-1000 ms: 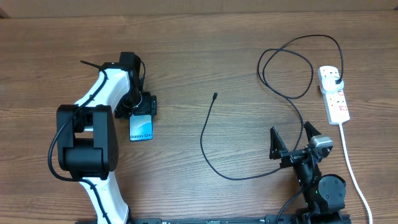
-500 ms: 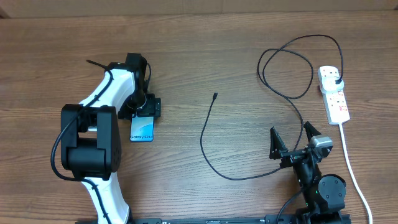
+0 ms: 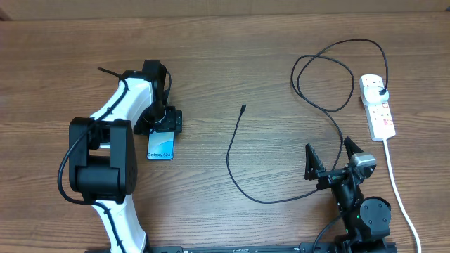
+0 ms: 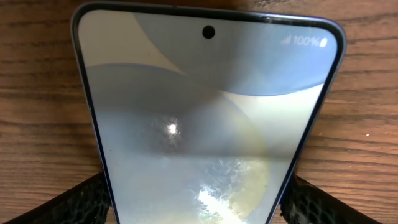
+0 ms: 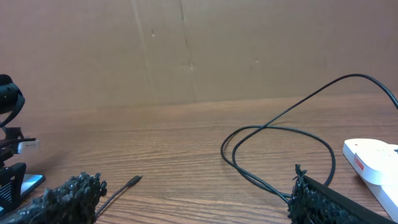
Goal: Plug charger to phone and switch on socket
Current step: 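Lift the phone with the left gripper and tilt it upright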
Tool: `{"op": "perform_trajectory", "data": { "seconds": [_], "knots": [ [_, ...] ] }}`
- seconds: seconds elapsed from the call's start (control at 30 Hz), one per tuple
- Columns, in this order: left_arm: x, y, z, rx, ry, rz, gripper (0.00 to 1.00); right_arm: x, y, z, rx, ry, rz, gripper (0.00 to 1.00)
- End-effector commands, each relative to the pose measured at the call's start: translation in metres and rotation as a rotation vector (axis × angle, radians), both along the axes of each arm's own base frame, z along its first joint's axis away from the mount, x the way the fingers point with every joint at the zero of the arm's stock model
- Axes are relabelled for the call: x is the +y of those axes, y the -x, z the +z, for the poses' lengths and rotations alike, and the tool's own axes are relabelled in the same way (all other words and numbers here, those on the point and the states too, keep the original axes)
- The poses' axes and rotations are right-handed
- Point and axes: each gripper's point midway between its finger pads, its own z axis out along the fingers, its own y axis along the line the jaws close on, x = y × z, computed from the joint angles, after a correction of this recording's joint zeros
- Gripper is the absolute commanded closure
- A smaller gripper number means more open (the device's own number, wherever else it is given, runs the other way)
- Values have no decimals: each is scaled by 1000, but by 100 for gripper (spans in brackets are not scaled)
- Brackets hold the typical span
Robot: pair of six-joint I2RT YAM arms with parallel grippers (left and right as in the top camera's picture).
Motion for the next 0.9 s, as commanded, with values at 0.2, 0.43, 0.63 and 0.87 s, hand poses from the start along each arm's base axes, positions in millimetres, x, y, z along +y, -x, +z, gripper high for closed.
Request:
{"op": "perform_trajectory", "data": {
  "seconds": [0.2,0.43,0.63,0.87],
  "knots": [
    [0,35,-30,148,-22,-10,10,1,0,-1,-5,-1,3,0],
    [0,47,-27,199,-14,-39,12,1,0,-1,-5,-1,3,0],
    [-3,35,-30,148,-1,-37,13,1,0,-1,-5,-1,3,0],
    [-8,26,-32,112,27,-34,16,1,0,-1,-5,-1,3,0]
  ]
}}
